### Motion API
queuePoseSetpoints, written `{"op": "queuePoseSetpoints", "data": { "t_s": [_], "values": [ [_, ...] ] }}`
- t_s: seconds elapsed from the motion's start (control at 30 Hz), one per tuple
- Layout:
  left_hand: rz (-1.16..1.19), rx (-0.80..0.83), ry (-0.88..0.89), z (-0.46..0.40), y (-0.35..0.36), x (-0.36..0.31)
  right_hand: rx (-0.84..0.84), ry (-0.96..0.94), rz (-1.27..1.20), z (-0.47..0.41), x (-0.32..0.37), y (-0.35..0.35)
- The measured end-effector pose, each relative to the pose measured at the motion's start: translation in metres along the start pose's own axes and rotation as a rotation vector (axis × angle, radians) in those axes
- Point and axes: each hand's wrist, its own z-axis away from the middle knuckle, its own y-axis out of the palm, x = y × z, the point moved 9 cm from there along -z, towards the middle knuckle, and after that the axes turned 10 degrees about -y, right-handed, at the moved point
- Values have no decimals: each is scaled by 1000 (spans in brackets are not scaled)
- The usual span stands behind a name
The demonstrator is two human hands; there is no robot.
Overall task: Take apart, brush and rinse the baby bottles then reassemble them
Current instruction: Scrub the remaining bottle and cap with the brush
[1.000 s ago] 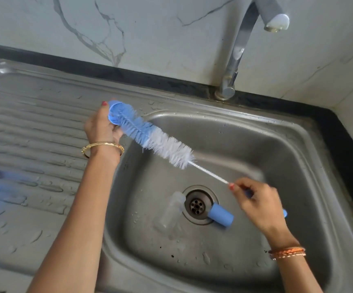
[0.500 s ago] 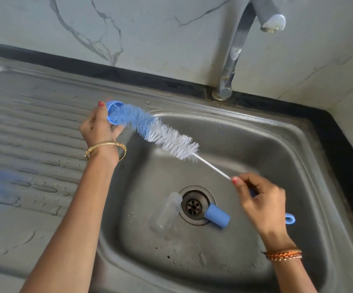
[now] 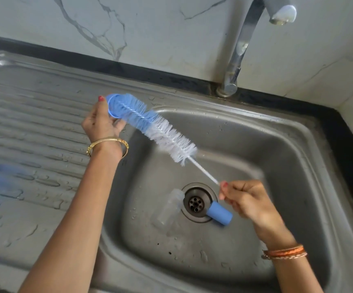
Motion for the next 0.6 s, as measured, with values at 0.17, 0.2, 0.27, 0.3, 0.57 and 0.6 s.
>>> {"op": "queuePoseSetpoints", "data": {
  "t_s": [0.17, 0.2, 0.27, 0.3, 0.57, 0.6],
  "values": [
    [62, 10, -28, -3, -1, 2, 179, 222, -142, 7, -17, 28],
    [58, 2, -27, -3, -2, 2, 74, 95, -26, 2, -10, 18],
    [48, -17, -26, -2, -3, 4, -82, -69, 128, -2, 2, 1],
    [36, -22, -19, -2, -2, 3, -86, -65, 104, -2, 1, -3],
    [248, -64, -130, -14, -12, 7, 109, 243, -178, 9, -15, -10],
    [270, -46, -162, -17, -12, 10, 38, 197, -158, 7, -14, -15]
  ]
}}
